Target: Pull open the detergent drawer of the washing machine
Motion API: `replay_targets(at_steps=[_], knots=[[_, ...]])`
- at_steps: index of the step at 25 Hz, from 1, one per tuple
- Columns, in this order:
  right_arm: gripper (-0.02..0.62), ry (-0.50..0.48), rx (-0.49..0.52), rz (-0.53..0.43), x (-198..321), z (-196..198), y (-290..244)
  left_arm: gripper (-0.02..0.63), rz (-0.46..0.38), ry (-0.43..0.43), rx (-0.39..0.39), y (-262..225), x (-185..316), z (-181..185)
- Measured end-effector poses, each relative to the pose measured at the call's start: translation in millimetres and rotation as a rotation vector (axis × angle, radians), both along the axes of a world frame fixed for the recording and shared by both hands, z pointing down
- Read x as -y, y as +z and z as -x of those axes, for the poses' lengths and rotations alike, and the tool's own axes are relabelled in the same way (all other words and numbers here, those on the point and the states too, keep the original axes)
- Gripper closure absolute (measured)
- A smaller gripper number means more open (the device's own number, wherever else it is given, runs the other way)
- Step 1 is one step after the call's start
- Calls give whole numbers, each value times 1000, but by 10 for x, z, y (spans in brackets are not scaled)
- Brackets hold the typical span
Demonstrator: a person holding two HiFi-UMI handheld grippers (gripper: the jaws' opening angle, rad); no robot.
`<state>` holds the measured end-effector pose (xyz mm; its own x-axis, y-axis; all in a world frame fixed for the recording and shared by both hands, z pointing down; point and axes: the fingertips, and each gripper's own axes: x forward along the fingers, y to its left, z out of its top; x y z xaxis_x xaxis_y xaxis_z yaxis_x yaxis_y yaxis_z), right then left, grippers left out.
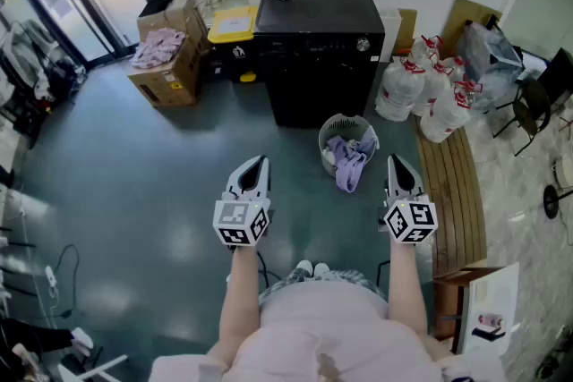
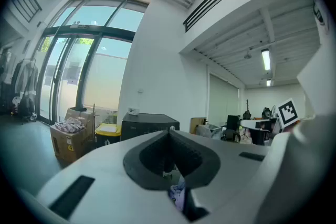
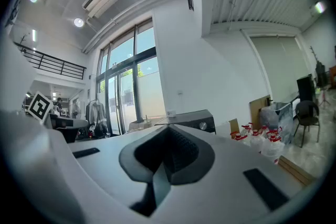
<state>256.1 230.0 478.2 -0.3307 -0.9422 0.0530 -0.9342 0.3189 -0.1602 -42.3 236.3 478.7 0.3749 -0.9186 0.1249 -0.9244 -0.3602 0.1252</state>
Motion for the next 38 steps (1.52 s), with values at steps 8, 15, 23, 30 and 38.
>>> replay_targets(at_steps=[8,15,23,30,38], knots=[[581,-33,-65,-17,0,73,-29,580,4,13,16,24,8,-73],[581,-39,-34,-16,-13,66,-34,580,4,13,18,43,-11,-103],[580,-40,-21,7,-16,78,-5,580,9,27,14,50,-11,-150],[580,-62,-11,21,-122,83,49,578,24,74,-9,107,-99,-311],[420,-92,37,8,-231,104,24,496,19,113,-32,87,-218,-393]])
